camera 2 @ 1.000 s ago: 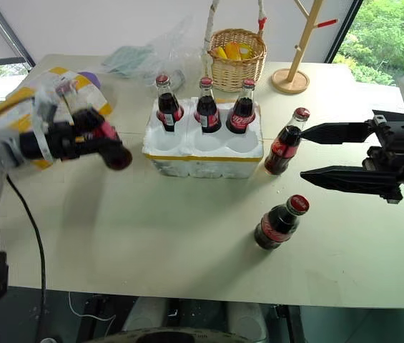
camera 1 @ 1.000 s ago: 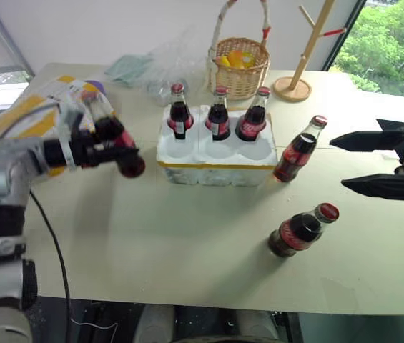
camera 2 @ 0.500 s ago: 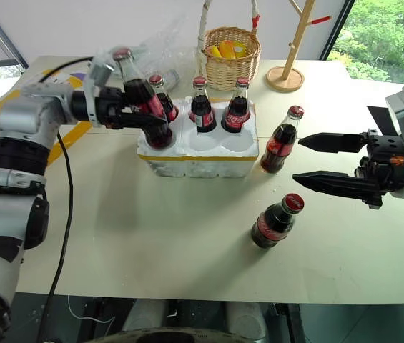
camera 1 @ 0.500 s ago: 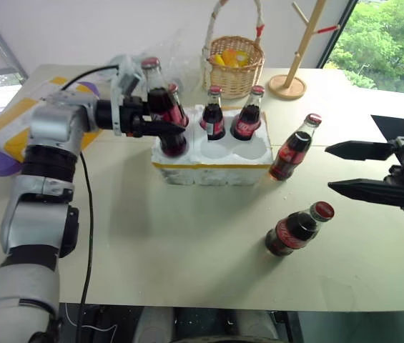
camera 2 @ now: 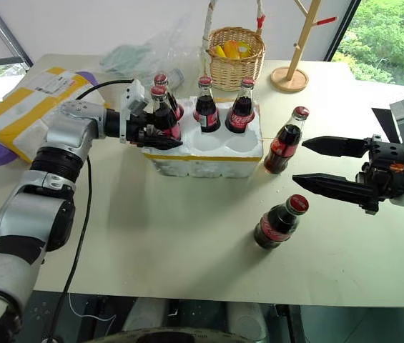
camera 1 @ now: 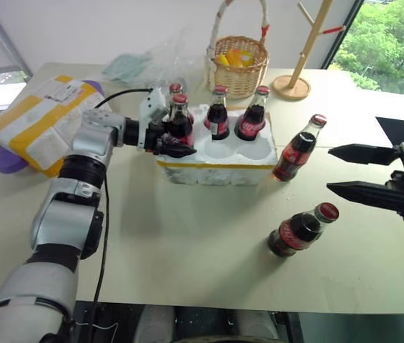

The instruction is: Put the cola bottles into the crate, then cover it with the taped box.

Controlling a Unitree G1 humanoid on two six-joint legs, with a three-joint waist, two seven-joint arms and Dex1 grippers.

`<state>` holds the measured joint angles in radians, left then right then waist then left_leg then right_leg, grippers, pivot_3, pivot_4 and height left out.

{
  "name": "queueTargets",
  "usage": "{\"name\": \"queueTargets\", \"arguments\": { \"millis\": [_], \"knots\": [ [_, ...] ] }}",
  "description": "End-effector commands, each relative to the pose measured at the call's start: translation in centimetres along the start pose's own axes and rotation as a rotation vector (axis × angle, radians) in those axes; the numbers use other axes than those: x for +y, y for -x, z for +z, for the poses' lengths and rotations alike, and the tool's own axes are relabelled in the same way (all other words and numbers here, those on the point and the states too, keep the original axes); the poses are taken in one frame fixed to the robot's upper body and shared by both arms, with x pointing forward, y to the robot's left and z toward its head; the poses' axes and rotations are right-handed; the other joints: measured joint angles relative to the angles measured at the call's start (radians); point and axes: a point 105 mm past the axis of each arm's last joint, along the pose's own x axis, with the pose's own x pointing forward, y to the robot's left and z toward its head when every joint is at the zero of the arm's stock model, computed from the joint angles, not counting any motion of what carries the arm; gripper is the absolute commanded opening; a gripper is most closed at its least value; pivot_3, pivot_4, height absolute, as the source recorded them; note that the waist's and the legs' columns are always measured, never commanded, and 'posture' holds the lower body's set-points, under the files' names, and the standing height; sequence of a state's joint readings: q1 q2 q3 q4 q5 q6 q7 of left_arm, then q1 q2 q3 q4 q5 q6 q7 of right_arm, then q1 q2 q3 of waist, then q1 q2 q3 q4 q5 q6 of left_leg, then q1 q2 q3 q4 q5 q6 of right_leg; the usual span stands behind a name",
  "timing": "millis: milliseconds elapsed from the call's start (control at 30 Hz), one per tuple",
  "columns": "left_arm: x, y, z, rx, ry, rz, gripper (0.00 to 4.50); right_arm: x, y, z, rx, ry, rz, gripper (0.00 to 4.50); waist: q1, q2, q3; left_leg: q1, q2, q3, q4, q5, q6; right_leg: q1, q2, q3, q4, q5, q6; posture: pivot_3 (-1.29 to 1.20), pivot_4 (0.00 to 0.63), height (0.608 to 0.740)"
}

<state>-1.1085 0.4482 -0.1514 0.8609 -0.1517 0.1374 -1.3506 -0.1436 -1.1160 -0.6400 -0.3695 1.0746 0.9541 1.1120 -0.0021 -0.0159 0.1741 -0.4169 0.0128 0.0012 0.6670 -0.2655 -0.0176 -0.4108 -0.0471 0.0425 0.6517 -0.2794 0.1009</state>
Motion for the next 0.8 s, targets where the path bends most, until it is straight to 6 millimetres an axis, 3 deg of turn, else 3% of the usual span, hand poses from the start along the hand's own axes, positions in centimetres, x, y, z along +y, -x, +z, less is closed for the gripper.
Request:
{"name": "queueTargets", "arguments": {
  "millis": [33, 67, 200, 333, 467, 567, 667, 800],
  "knots": [
    [0.5, -0.3, 0.5, -0.034, -0.021, 0.051, 4.24, 0.3, 0.2, 0.7, -0.019, 0.042, -0.010, 4.50, 0.011, 0.000, 0.000, 0.000, 0.000, 0.000, 0.000, 0.000, 0.000, 0.000, 0.000, 0.000, 0.000, 0.000, 0.001, 0.00, 0.150, 0.740],
    [0.5, -0.2, 0.6, -0.042, -0.019, 0.051, 4.46, 0.2, 0.3, 0.7, -0.018, 0.041, -0.014, 4.50, 0.013, 0.000, 0.000, 0.000, 0.000, 0.000, 0.001, 0.000, 0.000, 0.001, 0.000, 0.000, 0.000, 0.001, 0.001, 0.00, 0.150, 0.740],
    [0.4, 1.0, 1.3, -0.083, 0.000, 0.044, 4.46, -0.2, 0.5, 0.4, -0.011, 0.037, -0.042, 4.50, 0.013, 0.000, 0.000, 0.000, 0.000, 0.000, 0.001, 0.000, 0.000, 0.001, 0.000, 0.000, 0.000, 0.001, 0.001, 0.00, 0.150, 0.740],
    [-0.1, 3.5, 3.0, -0.162, 0.056, 0.018, 4.46, -0.9, 0.8, 0.3, -0.022, 0.031, -0.097, 4.50, 0.007, 0.000, 0.000, 0.000, 0.001, 0.000, 0.001, 0.000, 0.000, 0.000, 0.001, 0.000, 0.000, 0.001, 0.001, 0.00, 0.150, 0.740],
    [-1.4, 7.9, 6.9, -0.272, 0.124, -0.023, 4.46, -1.6, 2.2, 0.8, -0.064, 0.050, -0.183, 4.50, 0.001, 0.000, 0.000, 0.000, 0.002, 0.000, 0.001, 0.000, 0.000, 0.000, 0.001, 0.000, 0.000, 0.001, 0.001, 0.00, 0.150, 0.740],
    [-3.7, 10.6, 8.4, -0.290, 0.145, -0.092, 4.46, -2.2, 3.8, 0.9, -0.106, 0.082, -0.277, 4.50, -0.008, 0.000, 0.000, 0.000, 0.002, 0.000, 0.001, 0.000, 0.000, 0.000, 0.001, 0.000, 0.000, 0.001, 0.001, 0.00, 0.150, 0.740],
    [-6.7, 11.6, 7.6, -0.212, 0.149, -0.180, 4.46, -2.1, 5.3, 0.4, -0.132, 0.065, -0.345, 4.50, -0.009, 0.001, 0.000, 0.002, 0.002, 0.000, 0.000, 0.000, 0.000, 0.002, 0.001, 0.000, 0.000, 0.001, 0.001, 0.00, 0.150, 0.740],
    [-9.7, 11.4, 5.5, -0.103, 0.149, -0.254, 4.46, -0.6, 6.6, -2.0, -0.079, 0.028, -0.397, 4.50, -0.006, 0.001, -0.001, 0.008, 0.002, 0.000, -0.001, 0.000, 0.000, 0.008, 0.001, 0.000, -0.001, 0.000, 0.001, 0.00, 0.150, 0.740]
  ]
}}
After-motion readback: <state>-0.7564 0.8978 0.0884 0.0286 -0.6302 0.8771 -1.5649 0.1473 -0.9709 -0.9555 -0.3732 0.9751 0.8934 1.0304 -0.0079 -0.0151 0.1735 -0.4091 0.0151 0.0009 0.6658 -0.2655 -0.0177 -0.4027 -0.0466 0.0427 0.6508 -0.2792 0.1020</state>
